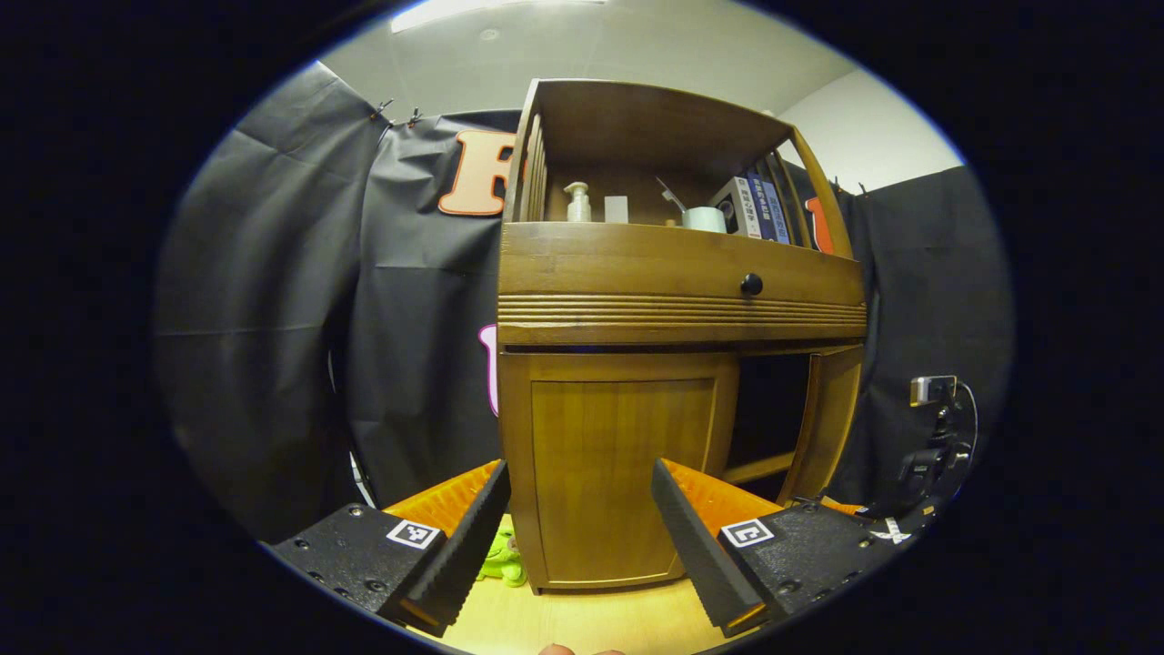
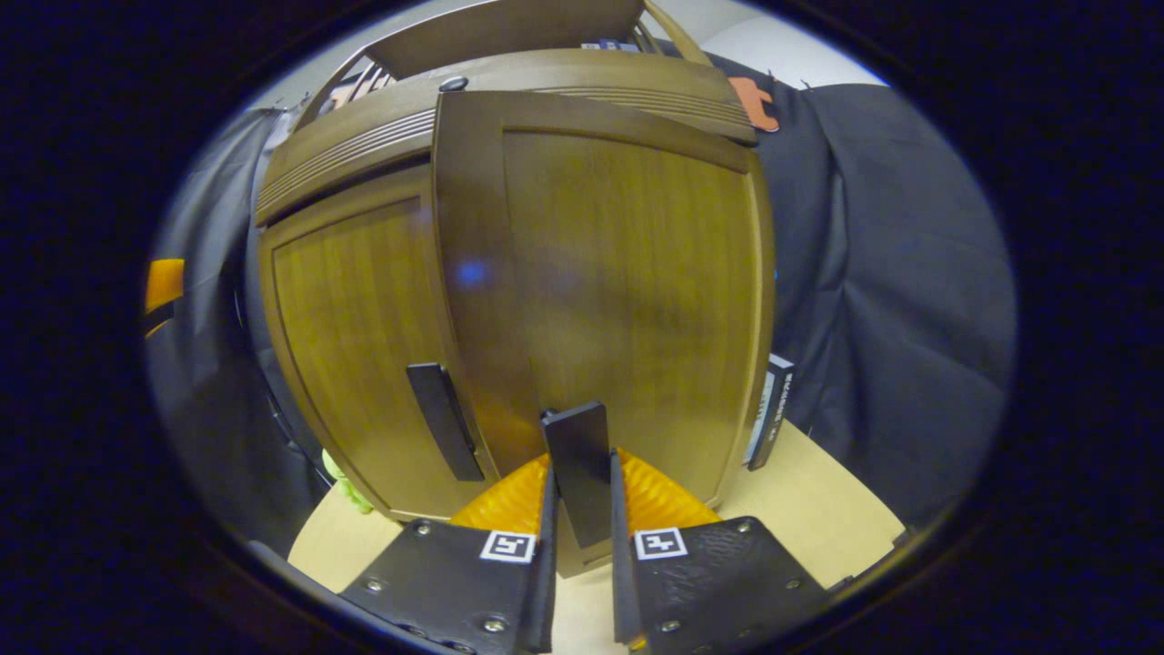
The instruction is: Open the right door of the double-door shoe cabinet with the right hand, and open the left door with the left hand.
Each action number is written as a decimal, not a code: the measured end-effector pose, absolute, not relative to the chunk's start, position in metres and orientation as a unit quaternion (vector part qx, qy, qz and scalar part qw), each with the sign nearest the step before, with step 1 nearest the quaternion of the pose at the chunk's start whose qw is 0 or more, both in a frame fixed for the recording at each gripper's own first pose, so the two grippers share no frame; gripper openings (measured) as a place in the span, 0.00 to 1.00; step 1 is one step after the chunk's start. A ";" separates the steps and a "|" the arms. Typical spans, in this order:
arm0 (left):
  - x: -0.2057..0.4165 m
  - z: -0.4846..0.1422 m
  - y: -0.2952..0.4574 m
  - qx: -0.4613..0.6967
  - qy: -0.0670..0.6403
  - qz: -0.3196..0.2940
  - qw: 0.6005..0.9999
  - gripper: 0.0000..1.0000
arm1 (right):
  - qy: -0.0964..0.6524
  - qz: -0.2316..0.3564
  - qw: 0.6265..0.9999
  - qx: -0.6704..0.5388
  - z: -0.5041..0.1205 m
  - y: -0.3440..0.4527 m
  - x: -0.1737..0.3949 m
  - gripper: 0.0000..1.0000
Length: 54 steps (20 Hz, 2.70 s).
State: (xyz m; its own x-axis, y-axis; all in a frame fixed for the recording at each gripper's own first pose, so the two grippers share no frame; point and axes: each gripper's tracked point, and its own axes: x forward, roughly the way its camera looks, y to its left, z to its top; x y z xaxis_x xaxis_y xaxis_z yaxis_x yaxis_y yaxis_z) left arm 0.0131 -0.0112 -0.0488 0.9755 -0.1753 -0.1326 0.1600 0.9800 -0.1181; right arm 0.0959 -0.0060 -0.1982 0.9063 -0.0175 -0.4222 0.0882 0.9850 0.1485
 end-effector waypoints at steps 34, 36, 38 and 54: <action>0.075 -0.127 -0.134 -0.074 0.151 -0.178 0.970 0.96 | 0.181 -0.195 0.963 0.047 -0.159 -0.153 0.040 0.17; 0.076 -0.138 -0.142 -0.073 0.165 -0.183 0.966 0.92 | 0.182 -0.217 0.958 0.047 -0.159 -0.166 0.036 0.17; 0.079 -0.148 -0.152 -0.075 0.180 -0.188 0.963 0.87 | 0.178 -0.240 0.953 0.043 -0.157 -0.180 0.029 0.17; 0.098 -0.188 -0.184 -0.063 0.229 -0.197 0.951 0.76 | 0.175 -0.239 0.955 0.029 -0.136 -0.181 0.007 0.19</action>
State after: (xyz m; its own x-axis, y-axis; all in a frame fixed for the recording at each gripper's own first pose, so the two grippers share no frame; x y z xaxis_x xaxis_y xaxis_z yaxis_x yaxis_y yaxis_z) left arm 0.0982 -0.1836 -0.1882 0.8176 -0.4033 -0.4110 0.3457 0.9146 -0.2098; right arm 0.0074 -0.1813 -0.1357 0.8250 -0.4456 -0.3475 0.4656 0.8845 -0.0288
